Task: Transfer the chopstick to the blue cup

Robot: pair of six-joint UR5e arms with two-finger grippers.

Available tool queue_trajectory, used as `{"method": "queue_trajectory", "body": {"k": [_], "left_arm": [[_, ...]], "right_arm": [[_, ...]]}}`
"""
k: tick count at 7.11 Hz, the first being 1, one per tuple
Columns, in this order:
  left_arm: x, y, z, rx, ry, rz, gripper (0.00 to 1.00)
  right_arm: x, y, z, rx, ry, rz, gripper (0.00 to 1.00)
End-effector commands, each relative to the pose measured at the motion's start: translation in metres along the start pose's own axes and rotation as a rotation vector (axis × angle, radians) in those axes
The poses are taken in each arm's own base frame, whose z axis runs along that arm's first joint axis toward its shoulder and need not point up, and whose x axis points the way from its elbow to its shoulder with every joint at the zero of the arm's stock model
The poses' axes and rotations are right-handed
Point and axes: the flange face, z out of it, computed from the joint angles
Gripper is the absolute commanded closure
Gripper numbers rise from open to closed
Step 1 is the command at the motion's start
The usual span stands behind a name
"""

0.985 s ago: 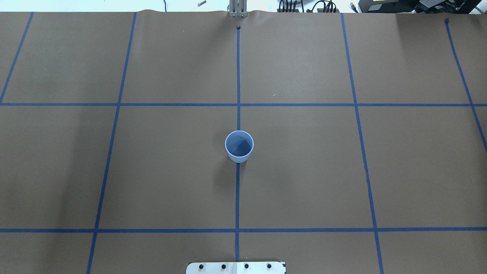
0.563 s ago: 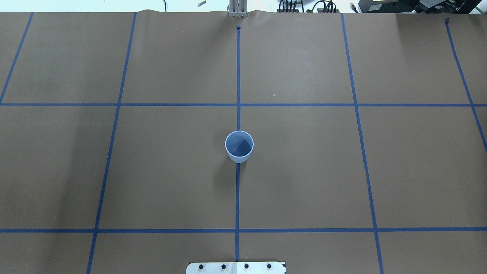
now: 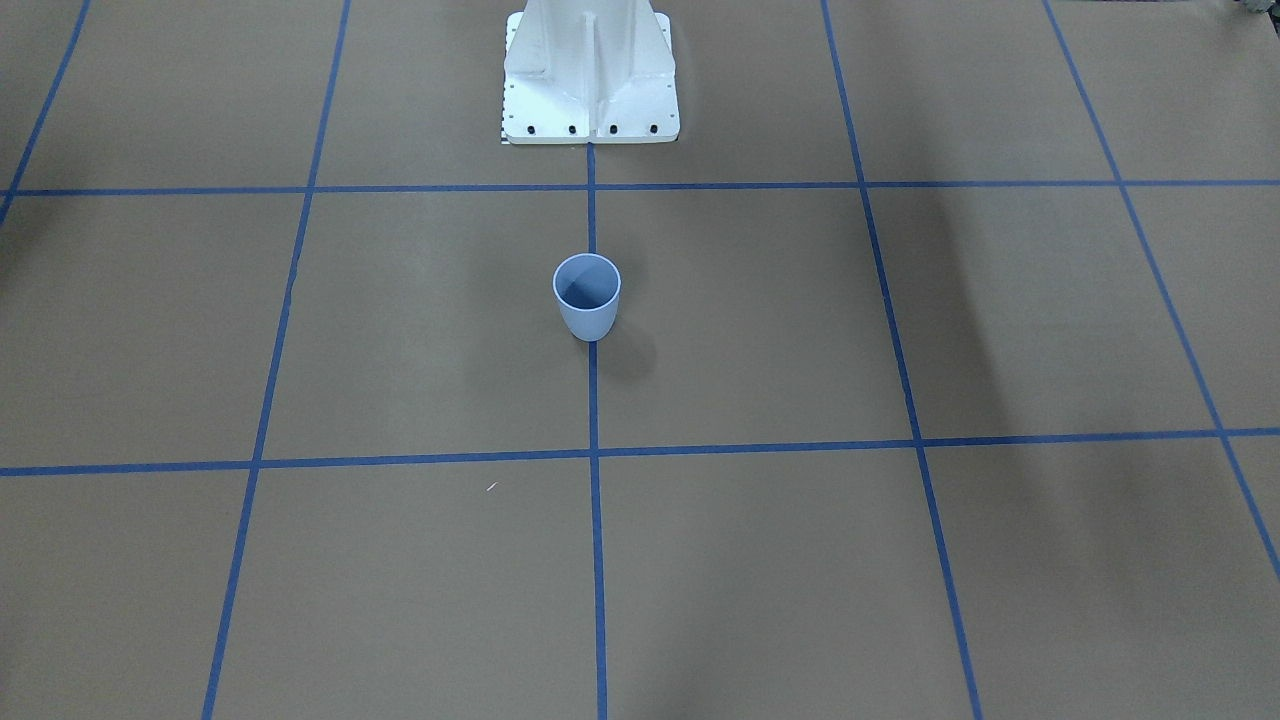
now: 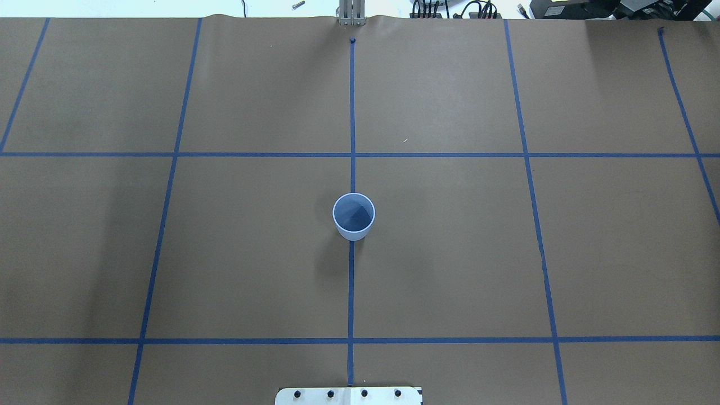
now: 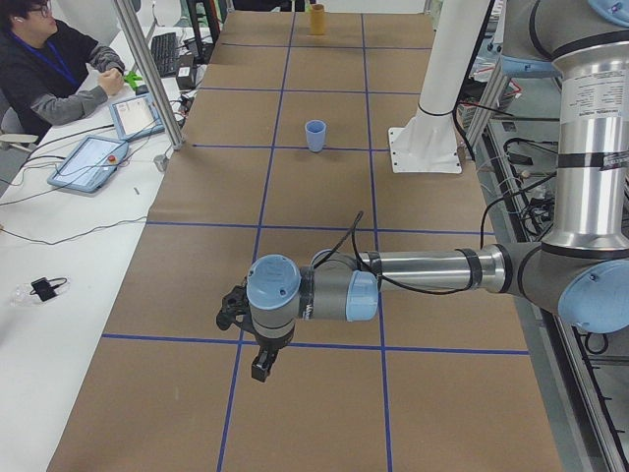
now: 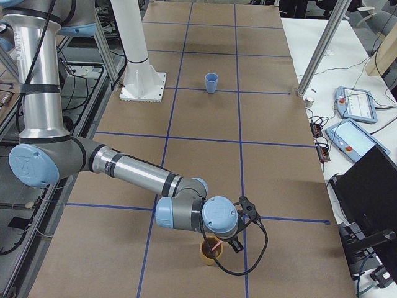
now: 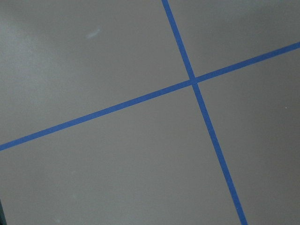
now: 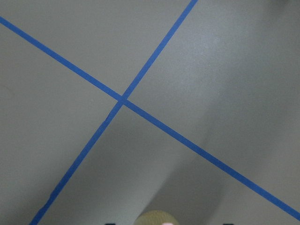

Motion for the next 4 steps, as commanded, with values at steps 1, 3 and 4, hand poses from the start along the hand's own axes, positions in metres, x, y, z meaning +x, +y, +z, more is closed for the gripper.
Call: {"method": "queue_trajectory", "body": {"k": [1,3,4], "left_arm": [[0.0008,0.0027,0.0001,0.000,-0.001,0.001,0.01],[0.0008,0.0027,0.0001,0.000,-0.001,0.003,0.01],[0.0008,0.0028,0.0002,-0.001,-0.001,0.002,0.01]], "right_arm": [[-0.0019,-0.0067,0.0038,-0.006,-0.006,-0.005,0.20],[-0.0042,-0.0092,0.0080,-0.012,-0.011,0.004,0.41],[-0.0050,-0.0100,0.0092,-0.013,-0.014,0.001,0.69]]}}
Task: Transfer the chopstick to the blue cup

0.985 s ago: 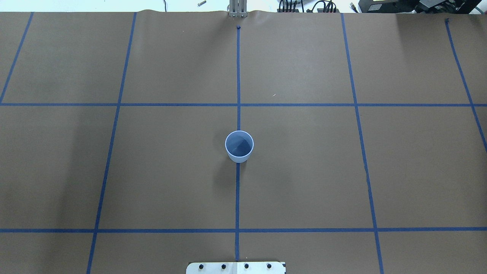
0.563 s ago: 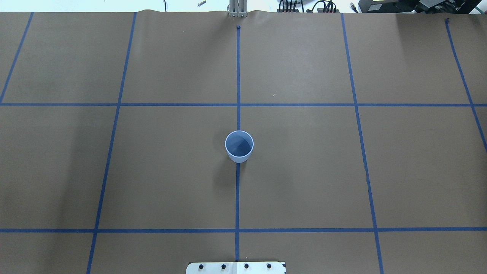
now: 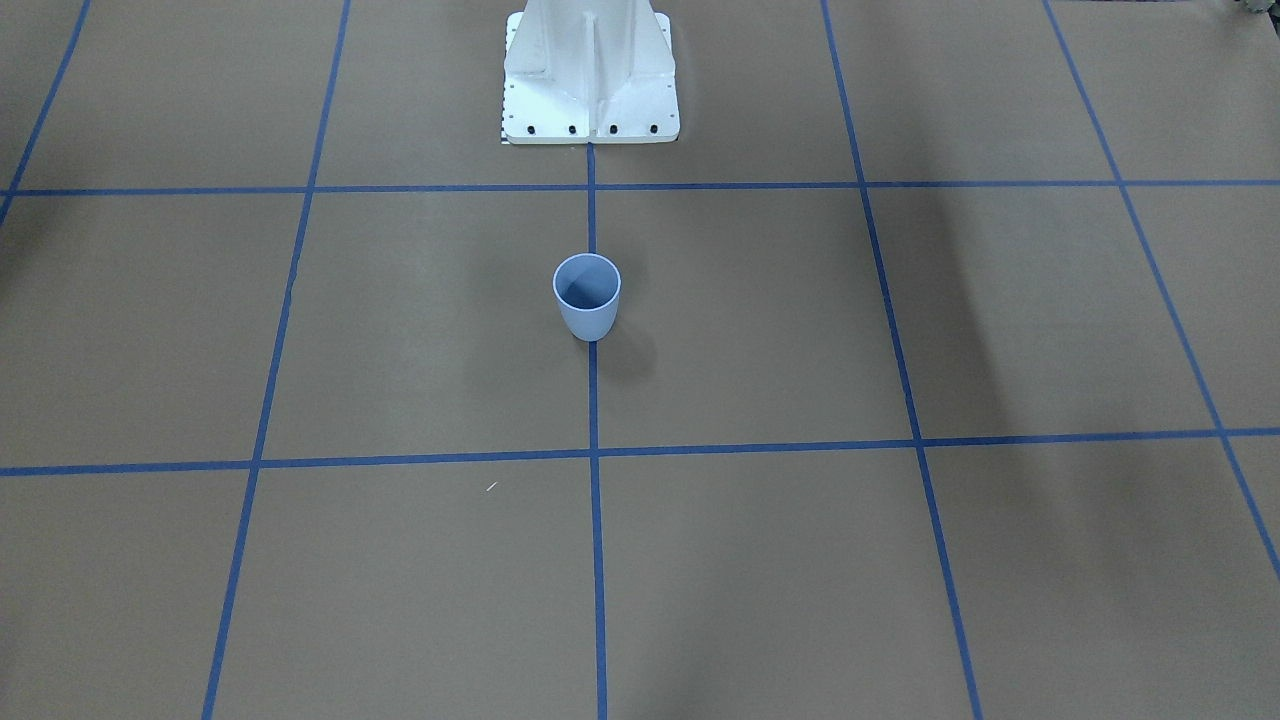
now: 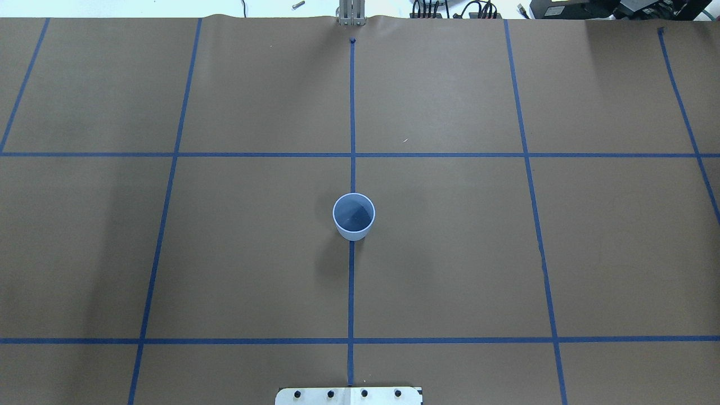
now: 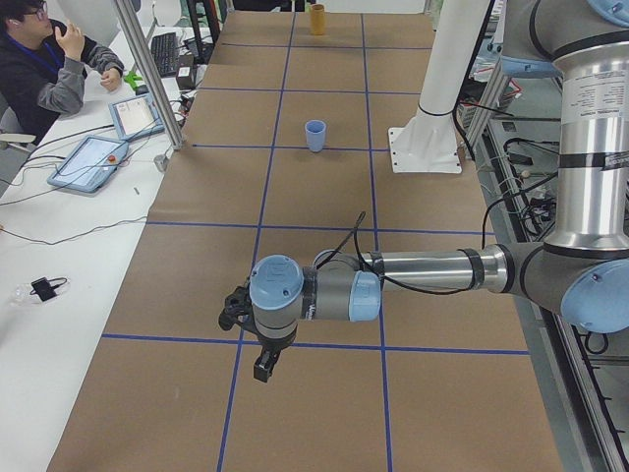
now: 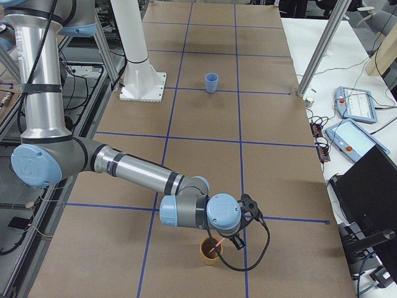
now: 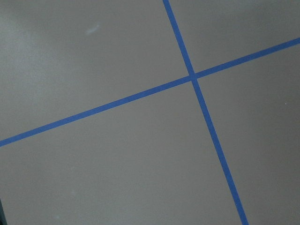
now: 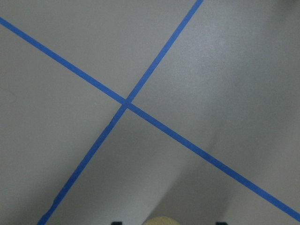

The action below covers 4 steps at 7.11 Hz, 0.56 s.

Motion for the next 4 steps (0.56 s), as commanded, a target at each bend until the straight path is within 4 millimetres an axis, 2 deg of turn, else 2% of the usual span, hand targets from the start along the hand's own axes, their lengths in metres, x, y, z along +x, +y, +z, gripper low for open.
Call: {"method": "queue_trajectory", "body": {"k": [1,3,4], "left_arm": [[0.0000,0.0002,0.0001,-0.001,0.000,0.000,0.01],[0.0000,0.0009,0.0005,0.000,0.002,0.000,0.01],[0.0000,0.0001,0.0000,0.000,0.000,0.001,0.01]], "right_arm": [[-0.0021,-0.0036,-0.0009,0.002,0.001,-0.007,0.84],[-0.0027,-0.0059,-0.0023,0.005,0.002,-0.011,0.97],[-0.0033,-0.0070,-0.0032,0.006,0.003,-0.013,1.00]]}}
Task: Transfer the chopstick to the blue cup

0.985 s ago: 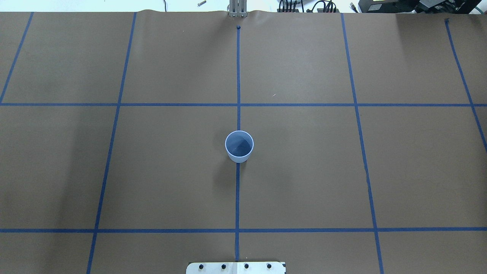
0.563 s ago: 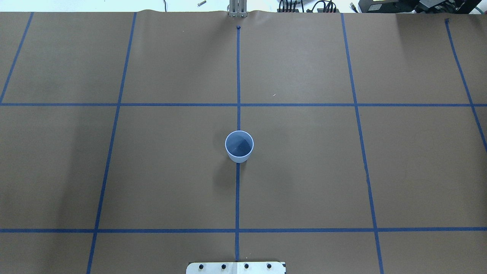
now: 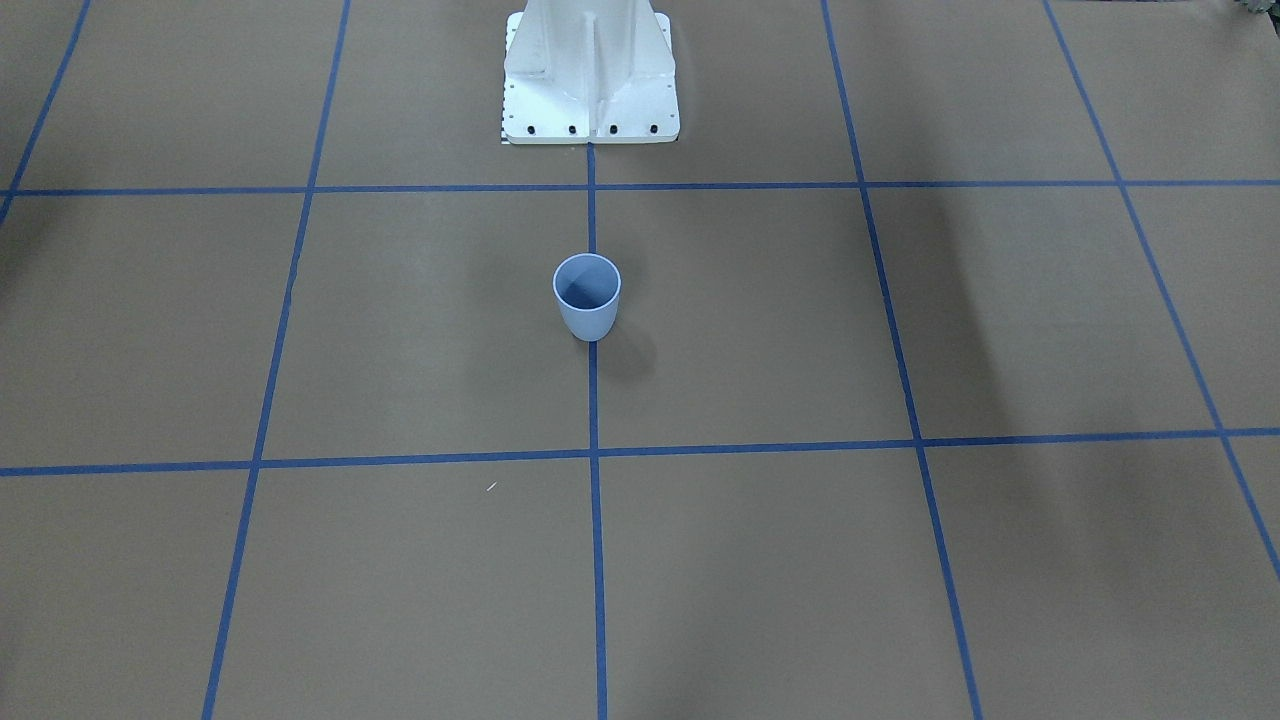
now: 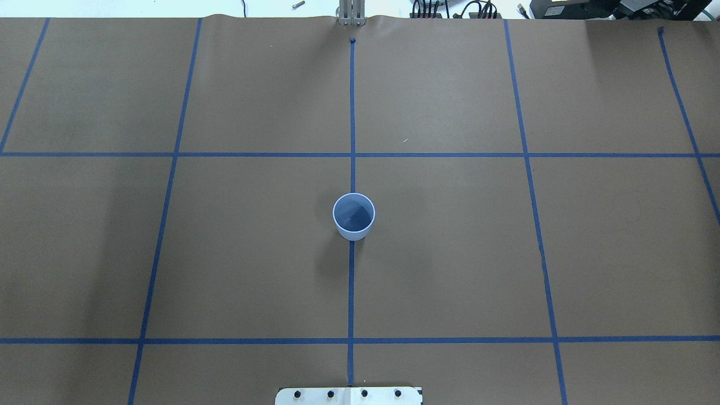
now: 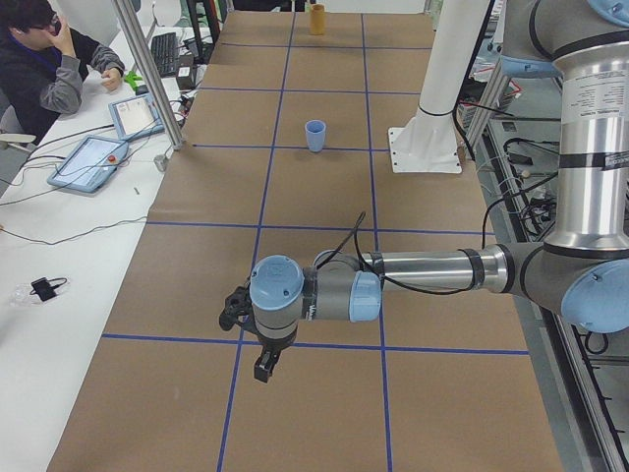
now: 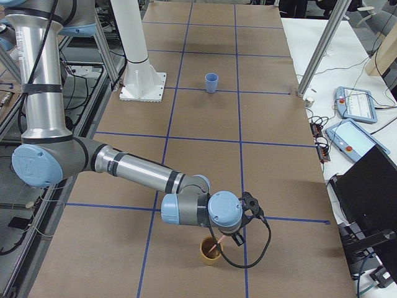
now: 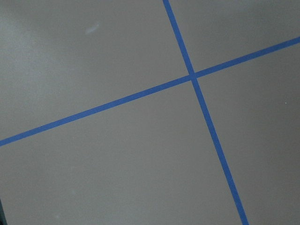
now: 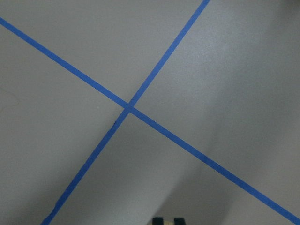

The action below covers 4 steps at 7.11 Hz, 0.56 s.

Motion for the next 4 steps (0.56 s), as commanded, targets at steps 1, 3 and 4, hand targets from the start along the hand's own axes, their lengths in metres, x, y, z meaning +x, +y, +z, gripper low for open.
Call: {"method": "queue_trajectory", "body": {"k": [1,3,4], "left_arm": [[0.0000,0.0004,0.0002,0.000,0.001,0.000,0.01],[0.0000,0.0004,0.0002,0.000,0.001,0.000,0.01],[0.0000,0.0004,0.0002,0.000,0.001,0.001,0.01]], "right_arm": [[-0.0006,-0.0014,-0.0010,0.002,0.001,-0.003,1.00],[-0.0005,-0.0022,-0.0052,0.009,0.005,-0.005,1.00],[-0.0031,-0.0069,-0.0098,0.018,0.008,-0.012,1.00]]}}
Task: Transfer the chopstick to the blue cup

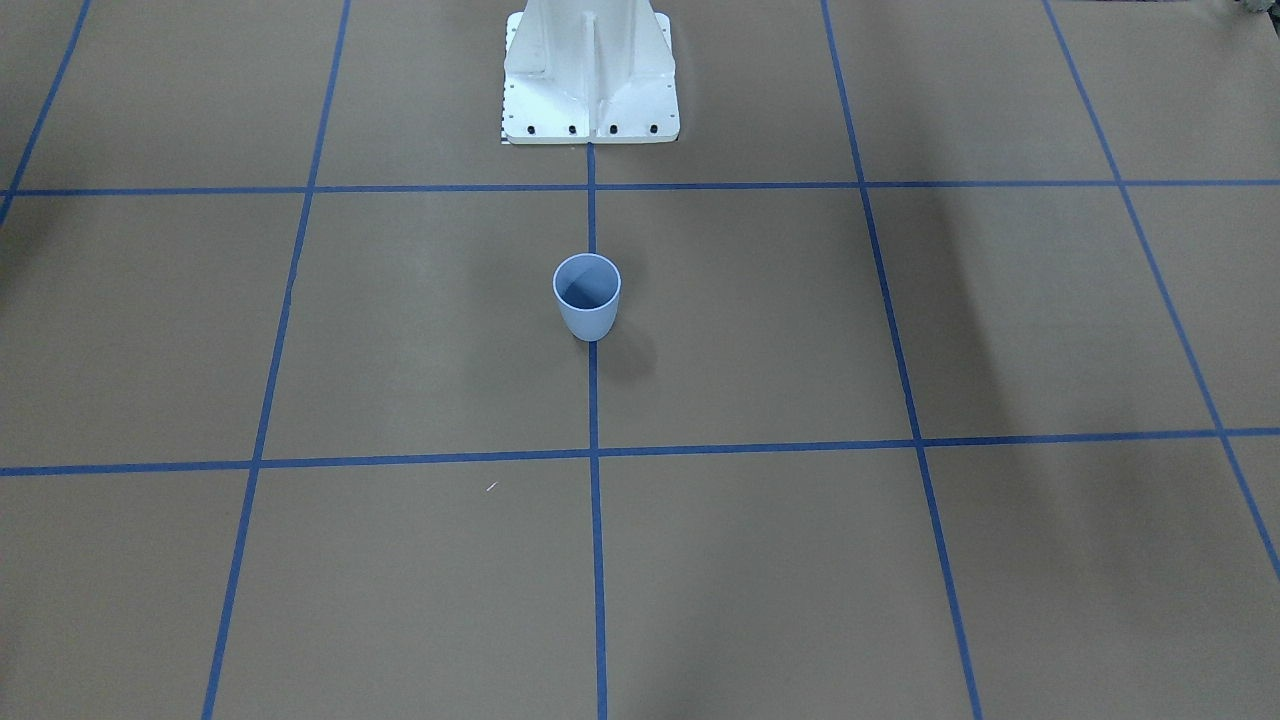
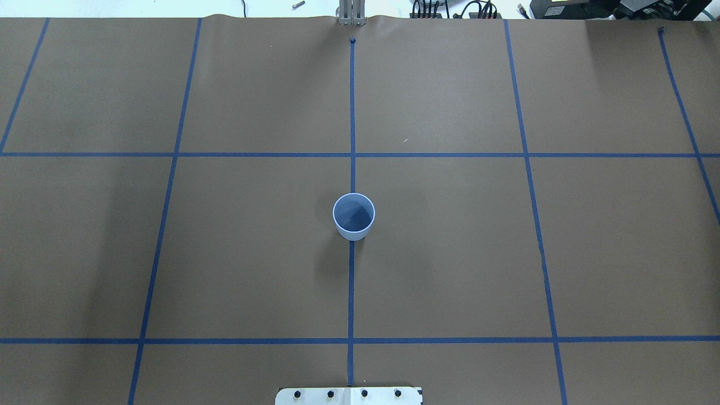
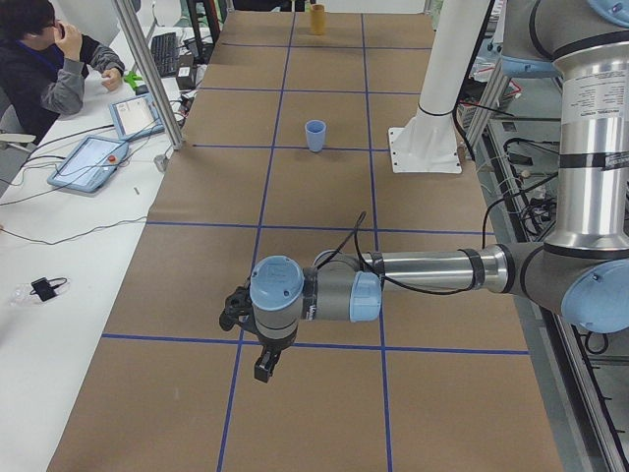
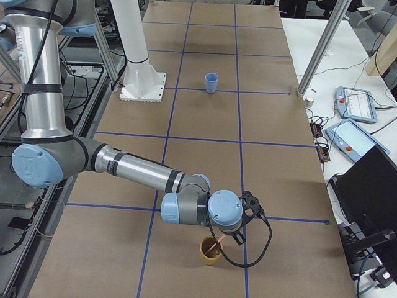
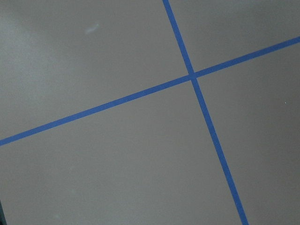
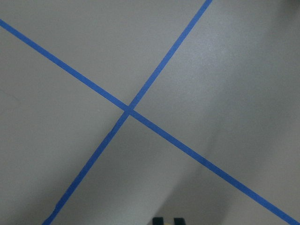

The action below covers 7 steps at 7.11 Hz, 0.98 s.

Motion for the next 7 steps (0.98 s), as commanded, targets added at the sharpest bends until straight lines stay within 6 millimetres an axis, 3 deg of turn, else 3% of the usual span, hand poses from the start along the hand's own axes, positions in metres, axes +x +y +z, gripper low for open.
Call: {"method": "queue_trajectory", "body": {"k": [1,7], "left_arm": [[0.000,0.000,0.000,0.000,0.000,0.000,0.01],[0.000,0.007,0.004,-0.008,0.003,-0.007,0.01]], "right_arm": [[-0.003,-0.008,-0.014,0.024,0.011,-0.009,1.00],[0.004,0.004,-0.074,0.142,0.044,0.032,1.00]]}}
